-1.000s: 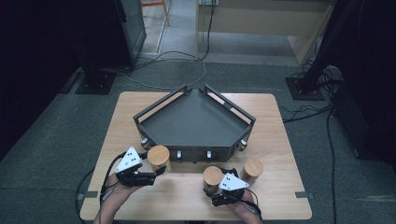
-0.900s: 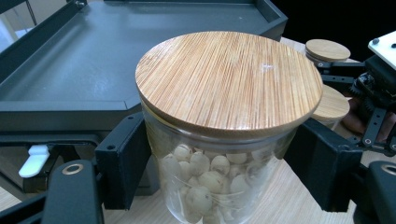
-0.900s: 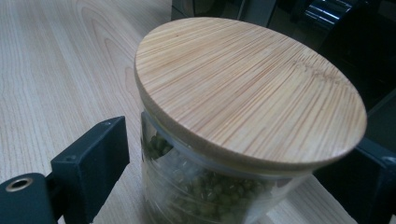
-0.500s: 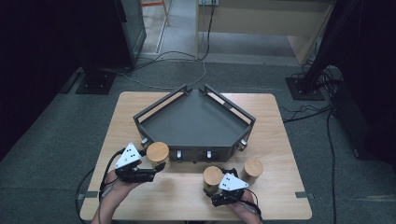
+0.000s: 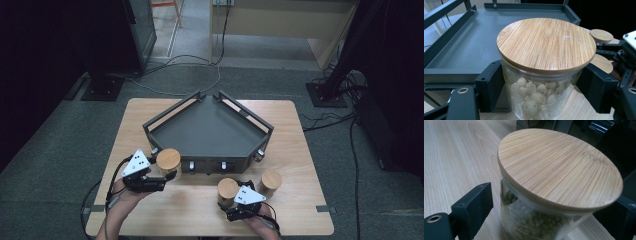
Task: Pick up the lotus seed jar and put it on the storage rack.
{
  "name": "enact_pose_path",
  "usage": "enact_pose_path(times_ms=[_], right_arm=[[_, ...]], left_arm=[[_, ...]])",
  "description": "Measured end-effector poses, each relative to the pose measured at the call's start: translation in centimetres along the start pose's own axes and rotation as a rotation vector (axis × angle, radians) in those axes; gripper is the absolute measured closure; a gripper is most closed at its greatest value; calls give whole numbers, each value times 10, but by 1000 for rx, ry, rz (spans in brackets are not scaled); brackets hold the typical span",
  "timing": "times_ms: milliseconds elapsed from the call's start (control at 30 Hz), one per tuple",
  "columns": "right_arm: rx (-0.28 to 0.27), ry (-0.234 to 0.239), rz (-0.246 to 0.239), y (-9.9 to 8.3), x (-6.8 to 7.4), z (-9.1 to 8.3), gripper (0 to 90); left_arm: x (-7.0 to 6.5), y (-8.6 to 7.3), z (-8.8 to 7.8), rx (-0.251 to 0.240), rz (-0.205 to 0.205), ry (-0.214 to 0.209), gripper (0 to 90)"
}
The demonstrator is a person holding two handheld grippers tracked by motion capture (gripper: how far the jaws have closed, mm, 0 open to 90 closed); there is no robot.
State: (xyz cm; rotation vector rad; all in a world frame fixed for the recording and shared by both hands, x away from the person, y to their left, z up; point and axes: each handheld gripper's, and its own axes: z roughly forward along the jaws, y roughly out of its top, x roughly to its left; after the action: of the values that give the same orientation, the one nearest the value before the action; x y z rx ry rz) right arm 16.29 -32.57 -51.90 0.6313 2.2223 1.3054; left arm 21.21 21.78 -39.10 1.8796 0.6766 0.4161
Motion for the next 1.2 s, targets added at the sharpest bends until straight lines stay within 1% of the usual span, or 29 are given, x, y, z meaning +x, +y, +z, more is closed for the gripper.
enact_pose_path(times_ms=[233, 400, 633, 1200], right_arm=[[0, 1, 0, 0, 0, 0, 77], [0, 0, -7, 0, 0, 0, 77], [2, -1, -10, 0, 1, 0, 77], [3, -1, -13, 1, 1, 0, 77]], left_arm=[[4, 4, 2, -6, -10, -14, 250], [5, 8, 1, -4, -7, -8, 250], [3, 11, 2, 4, 16, 2, 250], [6, 14, 2, -8, 14, 12, 250]])
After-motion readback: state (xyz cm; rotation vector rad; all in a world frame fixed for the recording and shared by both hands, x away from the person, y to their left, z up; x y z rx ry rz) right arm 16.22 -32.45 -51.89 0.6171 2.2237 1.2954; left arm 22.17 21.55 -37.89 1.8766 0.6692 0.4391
